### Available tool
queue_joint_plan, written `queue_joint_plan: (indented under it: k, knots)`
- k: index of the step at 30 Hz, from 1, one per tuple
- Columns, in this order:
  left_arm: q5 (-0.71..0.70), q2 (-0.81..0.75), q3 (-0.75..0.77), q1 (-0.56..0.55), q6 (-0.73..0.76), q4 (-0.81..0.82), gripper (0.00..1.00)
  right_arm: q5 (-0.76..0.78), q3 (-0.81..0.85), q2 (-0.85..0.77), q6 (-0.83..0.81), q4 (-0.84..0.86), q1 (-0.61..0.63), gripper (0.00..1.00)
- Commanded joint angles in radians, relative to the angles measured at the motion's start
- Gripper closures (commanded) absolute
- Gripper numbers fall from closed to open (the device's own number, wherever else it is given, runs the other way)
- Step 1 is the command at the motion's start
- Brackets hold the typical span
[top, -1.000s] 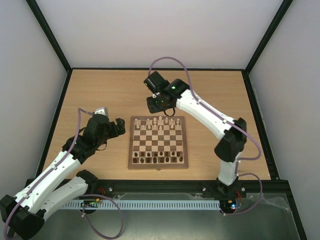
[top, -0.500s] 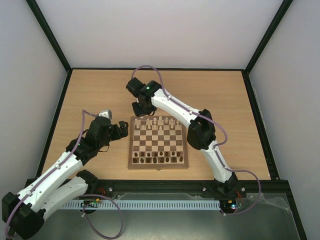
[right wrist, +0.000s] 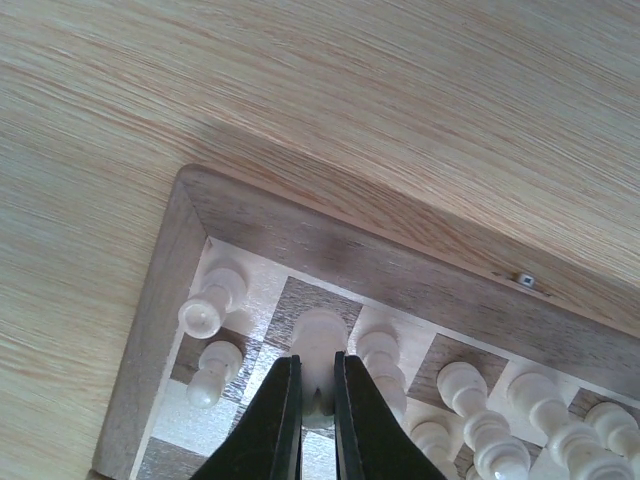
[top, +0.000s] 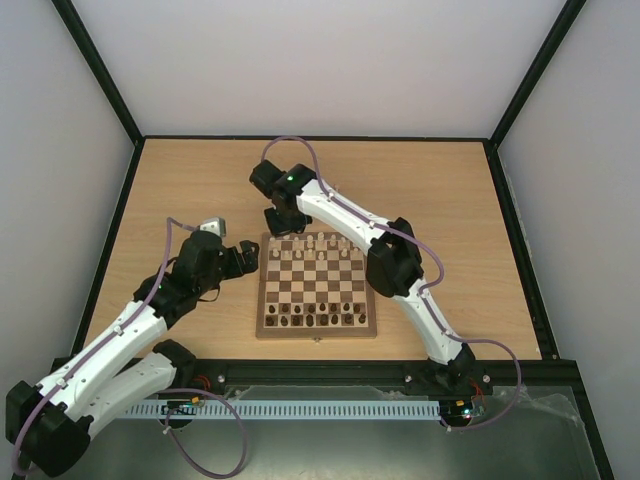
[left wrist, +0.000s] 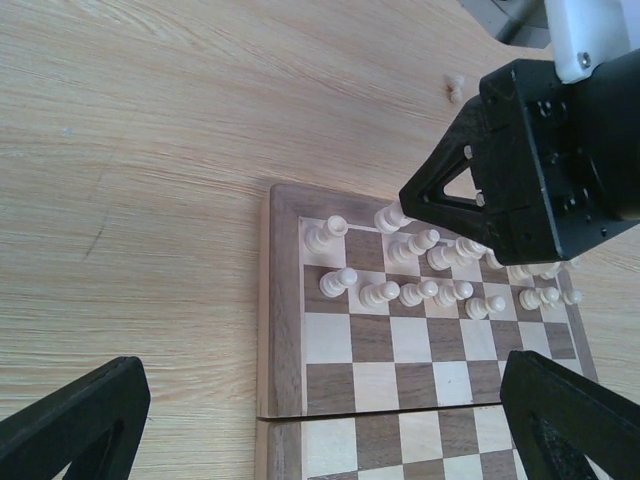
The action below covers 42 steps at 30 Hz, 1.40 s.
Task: Set up the chess pieces on the board
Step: Place the chess piece on the chessboard.
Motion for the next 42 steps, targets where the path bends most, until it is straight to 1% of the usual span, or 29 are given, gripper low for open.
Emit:
queue_joint_plan:
  k: [1, 23, 30, 42]
  knots:
    - [0.016, 0.001, -0.017, 0.010, 0.017, 0.019, 0.01, 0.027, 0.031, 0.026, -0.006, -0.076, 0.008, 0.99]
    - [0.031, 0.008, -0.021, 0.010, 0.023, 0.024, 0.01, 0.013, -0.023, 0.037, -0.016, -0.069, 0.026, 0.98]
    - [0.033, 0.008, -0.020, 0.010, 0.023, 0.024, 0.01, 0.002, -0.031, 0.037, -0.018, -0.057, 0.026, 0.93]
    - [0.031, 0.008, -0.019, 0.010, 0.023, 0.023, 0.01, -0.022, -0.032, 0.038, -0.023, -0.035, 0.026, 0.93]
